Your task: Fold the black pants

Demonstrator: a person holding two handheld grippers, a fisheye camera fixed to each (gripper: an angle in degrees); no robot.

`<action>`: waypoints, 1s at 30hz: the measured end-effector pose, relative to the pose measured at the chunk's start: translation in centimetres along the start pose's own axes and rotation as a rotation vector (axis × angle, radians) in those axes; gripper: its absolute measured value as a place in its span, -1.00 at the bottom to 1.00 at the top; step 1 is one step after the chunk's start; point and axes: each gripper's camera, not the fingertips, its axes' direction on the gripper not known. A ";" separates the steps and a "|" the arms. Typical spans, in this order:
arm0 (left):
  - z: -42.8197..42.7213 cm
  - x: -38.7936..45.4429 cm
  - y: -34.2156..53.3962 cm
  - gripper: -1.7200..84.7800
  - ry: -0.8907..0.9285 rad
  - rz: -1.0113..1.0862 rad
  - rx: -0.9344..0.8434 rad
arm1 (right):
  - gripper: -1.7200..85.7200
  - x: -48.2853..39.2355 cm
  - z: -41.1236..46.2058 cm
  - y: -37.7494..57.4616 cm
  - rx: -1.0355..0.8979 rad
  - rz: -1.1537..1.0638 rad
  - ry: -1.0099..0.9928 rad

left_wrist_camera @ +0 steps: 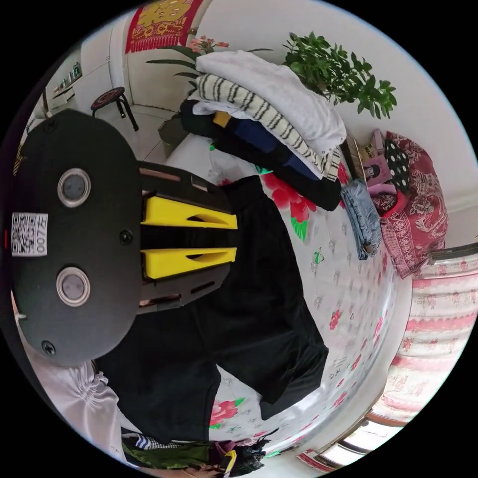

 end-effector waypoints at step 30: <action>10.0 1.5 -9.6 -0.97 0.027 0.059 -0.128 | -0.94 7.6 9.8 -33.6 0.063 0.194 0.130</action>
